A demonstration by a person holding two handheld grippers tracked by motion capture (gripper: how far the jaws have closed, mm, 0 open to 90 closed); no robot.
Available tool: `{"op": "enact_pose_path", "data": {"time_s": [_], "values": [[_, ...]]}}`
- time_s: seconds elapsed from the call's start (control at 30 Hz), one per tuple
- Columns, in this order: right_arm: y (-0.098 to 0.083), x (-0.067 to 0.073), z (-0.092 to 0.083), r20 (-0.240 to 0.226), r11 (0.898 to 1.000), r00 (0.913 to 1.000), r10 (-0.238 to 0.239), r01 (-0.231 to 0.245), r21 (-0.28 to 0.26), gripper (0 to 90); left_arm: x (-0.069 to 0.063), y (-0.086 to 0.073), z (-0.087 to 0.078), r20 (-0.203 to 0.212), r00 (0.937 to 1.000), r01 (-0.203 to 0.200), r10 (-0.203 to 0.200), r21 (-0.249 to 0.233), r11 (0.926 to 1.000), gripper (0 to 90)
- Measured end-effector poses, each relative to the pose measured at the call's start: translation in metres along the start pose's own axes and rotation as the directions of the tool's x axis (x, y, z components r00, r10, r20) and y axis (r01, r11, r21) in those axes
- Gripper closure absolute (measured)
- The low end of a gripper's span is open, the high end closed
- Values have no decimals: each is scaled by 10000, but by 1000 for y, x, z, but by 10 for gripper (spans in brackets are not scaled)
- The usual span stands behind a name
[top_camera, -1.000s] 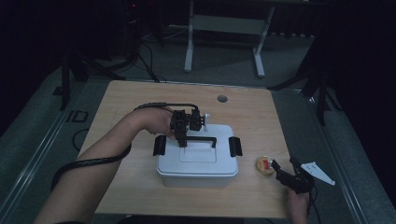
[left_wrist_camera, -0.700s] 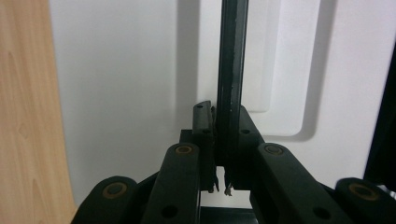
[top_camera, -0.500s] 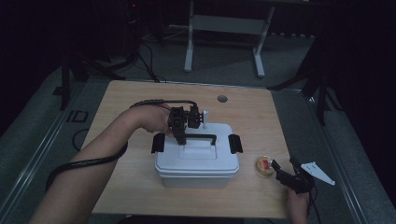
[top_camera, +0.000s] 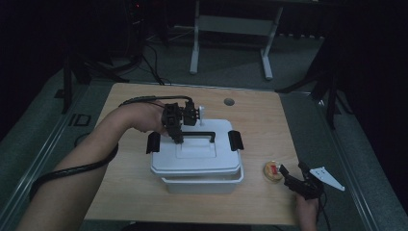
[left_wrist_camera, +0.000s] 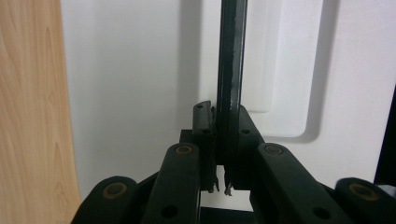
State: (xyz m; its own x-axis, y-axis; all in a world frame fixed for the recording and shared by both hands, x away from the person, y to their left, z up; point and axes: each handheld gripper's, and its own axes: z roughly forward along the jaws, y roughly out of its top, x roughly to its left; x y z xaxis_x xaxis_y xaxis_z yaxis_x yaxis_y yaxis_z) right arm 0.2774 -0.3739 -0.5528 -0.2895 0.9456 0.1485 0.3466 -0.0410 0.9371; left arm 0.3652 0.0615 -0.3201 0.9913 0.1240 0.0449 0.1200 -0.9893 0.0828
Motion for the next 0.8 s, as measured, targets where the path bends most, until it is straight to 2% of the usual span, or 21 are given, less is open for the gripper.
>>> {"op": "enact_pose_path", "data": {"time_s": [0.07, 0.1, 0.43, 0.7, 0.8], "values": [[0, 0, 0, -3, 10000, 10000, -2, 2, 0, 132, 0, 0, 0, 0, 10000, 0, 0, 0, 10000, 838], [0, 0, 0, 3, 10000, 10000, 15, -15, 10, 133, 0, -9, -4, -24, 9999, 163, -163, -4, 9999, 838], [0, 0, 1, 50, 10000, 10000, -28, 28, 49, 132, 0, -51, -14, -161, 9952, 959, -960, -61, 9954, 838], [0, 1, 1, 121, 9999, 9999, -98, 97, 103, 133, -4, -91, -19, -179, 9863, 1636, -1642, -284, 9861, 838], [0, 2, 1, 131, 9998, 9998, -140, 138, 129, 132, -6, -109, -24, -229, 9791, 2016, -2022, -270, 9791, 838]]}}
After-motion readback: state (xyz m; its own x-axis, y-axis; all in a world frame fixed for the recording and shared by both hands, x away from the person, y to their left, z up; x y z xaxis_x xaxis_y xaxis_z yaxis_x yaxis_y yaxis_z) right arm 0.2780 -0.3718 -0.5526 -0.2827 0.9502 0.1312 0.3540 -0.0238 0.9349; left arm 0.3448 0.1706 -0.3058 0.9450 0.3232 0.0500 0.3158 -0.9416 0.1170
